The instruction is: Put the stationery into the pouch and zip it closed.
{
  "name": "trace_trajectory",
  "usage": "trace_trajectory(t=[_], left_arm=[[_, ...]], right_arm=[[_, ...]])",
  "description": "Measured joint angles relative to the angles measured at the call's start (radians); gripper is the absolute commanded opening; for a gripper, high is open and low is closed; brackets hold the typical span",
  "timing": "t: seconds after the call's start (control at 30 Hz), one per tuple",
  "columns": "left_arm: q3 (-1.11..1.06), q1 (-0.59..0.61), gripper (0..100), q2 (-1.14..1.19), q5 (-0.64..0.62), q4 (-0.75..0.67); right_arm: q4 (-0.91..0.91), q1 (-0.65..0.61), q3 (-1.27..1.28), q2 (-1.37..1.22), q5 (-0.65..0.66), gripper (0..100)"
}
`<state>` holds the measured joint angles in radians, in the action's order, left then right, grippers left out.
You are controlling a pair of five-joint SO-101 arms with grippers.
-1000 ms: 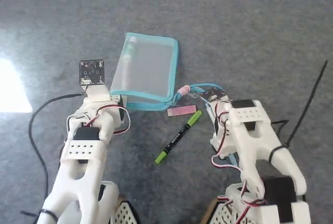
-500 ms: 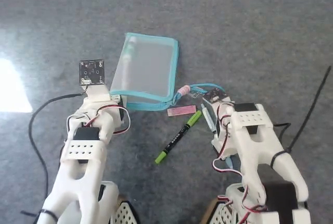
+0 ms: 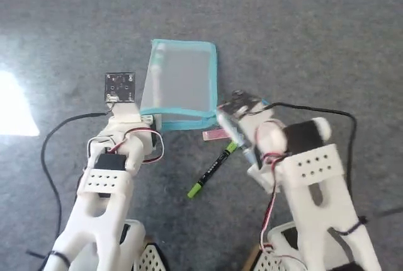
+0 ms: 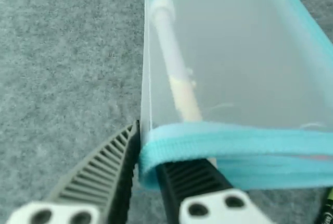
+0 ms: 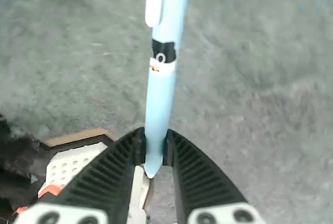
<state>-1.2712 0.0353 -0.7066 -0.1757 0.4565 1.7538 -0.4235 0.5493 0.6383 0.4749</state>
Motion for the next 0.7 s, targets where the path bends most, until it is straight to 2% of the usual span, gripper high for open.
trace_trajectory(t=[0.1, 0.2, 0.43, 0.7], left_arm=[[0.000, -0.012, 1, 0.000, 0.000, 0.000], [0.000, -0.015, 1, 0.000, 0.000, 0.000], [0.000, -0.015, 1, 0.000, -0.002, -0.002], [0.000, -0.015, 1, 0.000, -0.002, -0.005]], right_arm=[[0.002, -0.123, -0.005, -0.072, -0.035, 0.8], [0.000, -0.176, -0.054, -0.170, -0.066, 0.8], [-0.005, -0.186, -0.212, -0.402, -0.095, 0.8], [-0.006, -0.186, -0.531, -0.655, -0.219, 0.8]])
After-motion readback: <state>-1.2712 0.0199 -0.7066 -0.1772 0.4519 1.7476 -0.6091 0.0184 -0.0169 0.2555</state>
